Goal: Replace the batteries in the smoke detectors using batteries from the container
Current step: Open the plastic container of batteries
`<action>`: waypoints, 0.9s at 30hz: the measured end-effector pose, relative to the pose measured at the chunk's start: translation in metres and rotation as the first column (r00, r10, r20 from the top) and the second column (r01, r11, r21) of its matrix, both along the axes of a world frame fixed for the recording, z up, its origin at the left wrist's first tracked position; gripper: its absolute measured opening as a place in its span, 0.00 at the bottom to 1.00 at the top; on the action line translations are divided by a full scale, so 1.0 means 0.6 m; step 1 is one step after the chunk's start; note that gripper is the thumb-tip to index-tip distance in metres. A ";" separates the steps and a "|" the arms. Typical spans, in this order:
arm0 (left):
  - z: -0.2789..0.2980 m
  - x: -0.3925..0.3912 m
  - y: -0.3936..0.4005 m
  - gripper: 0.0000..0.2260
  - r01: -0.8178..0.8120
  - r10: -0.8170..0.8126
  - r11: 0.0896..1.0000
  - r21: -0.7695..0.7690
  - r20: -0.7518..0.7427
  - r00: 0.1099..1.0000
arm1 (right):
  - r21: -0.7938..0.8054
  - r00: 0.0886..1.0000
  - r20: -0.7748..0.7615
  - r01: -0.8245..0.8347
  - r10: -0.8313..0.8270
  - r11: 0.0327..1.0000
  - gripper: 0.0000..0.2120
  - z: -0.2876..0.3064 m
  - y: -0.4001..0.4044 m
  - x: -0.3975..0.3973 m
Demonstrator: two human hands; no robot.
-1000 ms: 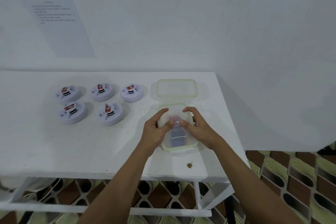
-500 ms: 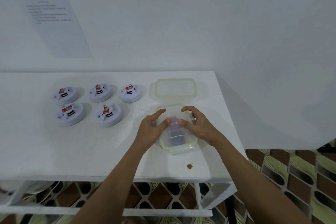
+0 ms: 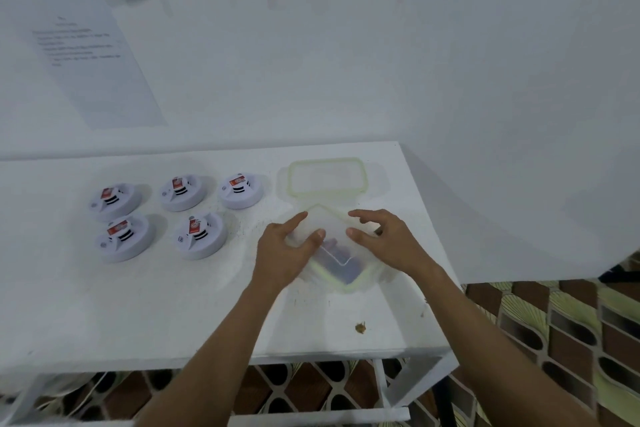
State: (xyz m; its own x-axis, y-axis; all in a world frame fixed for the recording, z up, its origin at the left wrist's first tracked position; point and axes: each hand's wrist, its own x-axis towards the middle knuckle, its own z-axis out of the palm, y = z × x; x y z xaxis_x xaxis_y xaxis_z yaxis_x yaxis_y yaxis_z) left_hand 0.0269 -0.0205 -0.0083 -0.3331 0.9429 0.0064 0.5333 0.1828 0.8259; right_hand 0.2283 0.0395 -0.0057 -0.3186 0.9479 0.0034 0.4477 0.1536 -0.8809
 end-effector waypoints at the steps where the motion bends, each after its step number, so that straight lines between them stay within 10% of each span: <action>1: 0.000 0.012 -0.007 0.27 -0.083 0.083 0.997 0.012 0.014 0.996 | 0.001 1.000 -0.010 0.021 -0.021 1.000 0.18 -0.003 -0.008 0.003; 27: 0.116 -0.018 0.089 0.35 -0.038 0.041 0.999 0.034 -0.080 0.996 | 0.133 0.989 -0.008 0.145 -0.145 0.980 0.28 0.095 0.088 -0.028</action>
